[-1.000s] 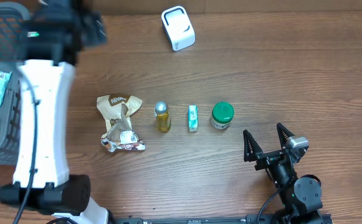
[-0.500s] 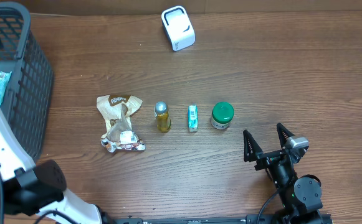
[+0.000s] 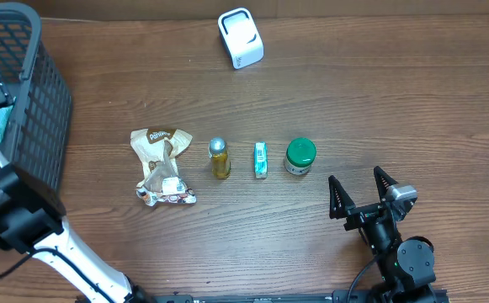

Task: Scan the item barcode
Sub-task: 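Set the PanTree bag on the table left of the yellow bottle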

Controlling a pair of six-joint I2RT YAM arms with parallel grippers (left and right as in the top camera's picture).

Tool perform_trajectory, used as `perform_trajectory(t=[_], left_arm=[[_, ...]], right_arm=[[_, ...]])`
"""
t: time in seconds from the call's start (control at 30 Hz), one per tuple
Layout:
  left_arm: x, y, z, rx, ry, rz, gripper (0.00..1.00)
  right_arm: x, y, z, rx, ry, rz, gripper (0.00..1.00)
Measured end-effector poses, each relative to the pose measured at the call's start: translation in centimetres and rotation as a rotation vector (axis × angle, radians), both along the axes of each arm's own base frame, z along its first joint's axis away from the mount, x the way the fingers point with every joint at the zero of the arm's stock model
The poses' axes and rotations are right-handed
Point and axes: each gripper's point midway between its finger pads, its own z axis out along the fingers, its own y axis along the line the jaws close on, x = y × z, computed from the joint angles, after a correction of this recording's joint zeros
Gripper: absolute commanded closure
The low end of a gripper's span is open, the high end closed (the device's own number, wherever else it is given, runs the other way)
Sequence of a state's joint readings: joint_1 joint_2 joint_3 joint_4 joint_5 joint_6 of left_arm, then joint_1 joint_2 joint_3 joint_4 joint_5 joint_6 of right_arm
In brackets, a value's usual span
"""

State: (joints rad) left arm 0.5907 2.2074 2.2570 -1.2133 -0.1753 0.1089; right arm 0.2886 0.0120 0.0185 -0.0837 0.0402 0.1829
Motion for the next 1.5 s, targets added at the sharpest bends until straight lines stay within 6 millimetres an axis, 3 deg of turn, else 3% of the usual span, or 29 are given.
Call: perform_trajectory(t=[0.07,0.27,0.37,0.5,0.87,1.0,1.17,1.27,1.3,1.33,1.4,1.5], left_arm=[[0.3,0.2,-1.8,-0.017,0.025,0.000,0.35],[0.9,0.7,-7.6,-0.064,0.106,0.002,0.35],[1.0,1.3,-9.2,-0.051,0.129,0.010,0.34],[2.0,2.5,-10.1,-0.011,0.108,0.017,0.26],[4.4,3.8,-9.5,0.055,0.033,-0.043,0.27],[4.5,4.1,-10.0,0.057,0.034,-0.060,0.21],[3.8,4.9,-13.1,0.032,0.075,-0.057,0.19],[3.4,5.6,-13.0,0.034,0.069,-0.045,0.16],[3.3,5.8,-13.0,0.032,0.069,-0.041,0.18],[3.2,5.9,-13.0,0.030,0.066,-0.039,0.30],[3.0,6.2,-13.0,0.029,0.065,-0.031,0.65],[2.3,7.0,-13.0,0.038,0.073,-0.010,0.74]], right_arm=[[0.0,0.0,0.0,0.000,0.000,0.000,0.00],[0.0,0.0,0.0,-0.001,-0.001,0.000,0.00],[0.0,0.0,0.0,0.000,0.000,0.000,0.00],[0.0,0.0,0.0,0.000,0.000,0.000,0.00],[0.0,0.0,0.0,0.000,0.000,0.000,0.00],[0.0,0.0,0.0,0.000,0.000,0.000,0.00],[0.0,0.0,0.0,0.000,0.000,0.000,0.00],[0.0,0.0,0.0,0.000,0.000,0.000,0.00],[0.0,0.0,0.0,0.000,0.000,0.000,0.00],[0.0,0.0,0.0,0.000,0.000,0.000,0.00],[0.0,0.0,0.0,0.000,0.000,0.000,0.00],[0.0,0.0,0.0,0.000,0.000,0.000,0.00]])
